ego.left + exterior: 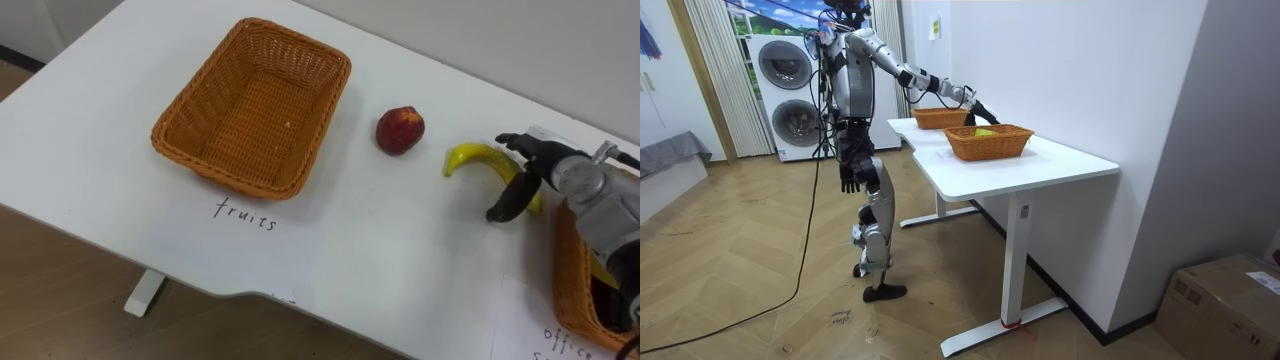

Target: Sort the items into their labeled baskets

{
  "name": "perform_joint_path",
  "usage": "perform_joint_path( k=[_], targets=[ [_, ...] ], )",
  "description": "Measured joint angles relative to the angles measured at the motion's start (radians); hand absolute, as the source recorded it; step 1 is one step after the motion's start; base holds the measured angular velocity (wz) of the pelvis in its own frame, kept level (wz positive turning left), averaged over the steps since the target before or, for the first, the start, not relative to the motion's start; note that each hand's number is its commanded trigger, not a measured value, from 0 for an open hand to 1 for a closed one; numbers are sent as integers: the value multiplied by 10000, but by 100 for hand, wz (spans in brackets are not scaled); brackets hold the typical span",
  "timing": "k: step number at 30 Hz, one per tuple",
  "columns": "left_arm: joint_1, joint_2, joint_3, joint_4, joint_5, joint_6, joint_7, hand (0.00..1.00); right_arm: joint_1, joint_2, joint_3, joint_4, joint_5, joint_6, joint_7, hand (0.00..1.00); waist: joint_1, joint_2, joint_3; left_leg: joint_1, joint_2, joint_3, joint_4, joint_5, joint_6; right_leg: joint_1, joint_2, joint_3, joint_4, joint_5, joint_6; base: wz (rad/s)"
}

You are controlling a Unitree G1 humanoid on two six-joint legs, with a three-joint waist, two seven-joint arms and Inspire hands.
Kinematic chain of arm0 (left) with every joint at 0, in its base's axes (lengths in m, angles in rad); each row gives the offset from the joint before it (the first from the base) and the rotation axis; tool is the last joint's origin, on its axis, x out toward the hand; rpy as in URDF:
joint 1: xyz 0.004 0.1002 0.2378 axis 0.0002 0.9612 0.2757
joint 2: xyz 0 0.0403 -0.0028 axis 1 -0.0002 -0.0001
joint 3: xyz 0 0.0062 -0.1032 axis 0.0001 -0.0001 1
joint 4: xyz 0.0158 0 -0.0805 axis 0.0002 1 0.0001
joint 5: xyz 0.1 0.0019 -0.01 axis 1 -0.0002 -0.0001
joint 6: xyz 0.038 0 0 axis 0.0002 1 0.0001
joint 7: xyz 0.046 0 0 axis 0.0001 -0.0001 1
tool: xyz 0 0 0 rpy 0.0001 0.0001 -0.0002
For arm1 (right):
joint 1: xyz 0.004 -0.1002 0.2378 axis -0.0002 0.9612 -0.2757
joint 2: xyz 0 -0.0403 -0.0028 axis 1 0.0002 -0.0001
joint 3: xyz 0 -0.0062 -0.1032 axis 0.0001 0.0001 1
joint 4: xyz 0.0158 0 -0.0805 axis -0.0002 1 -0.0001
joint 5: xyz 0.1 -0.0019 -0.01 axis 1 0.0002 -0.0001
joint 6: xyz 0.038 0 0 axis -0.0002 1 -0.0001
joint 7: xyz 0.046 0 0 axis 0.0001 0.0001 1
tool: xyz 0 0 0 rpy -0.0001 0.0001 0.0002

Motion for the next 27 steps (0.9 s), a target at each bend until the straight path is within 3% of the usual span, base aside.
perform_joint_path(
  k=[18,27],
  targets=[
    [-47,0,-9,-53,27,-138,-26,0,-22,0,11,-598,-11,-32,9,0,33,-31,-22,-27,8,19,-5,0,-1,-52,13,11,-4,2,-2,0],
    [-57,6,19,-26,27,-236,-218,0,-15,0,40,-892,-703,-31,12,0,240,-13,-8,-34,11,25,40,0,-5,-19,19,29,4,13,-19,0]
  ],
)
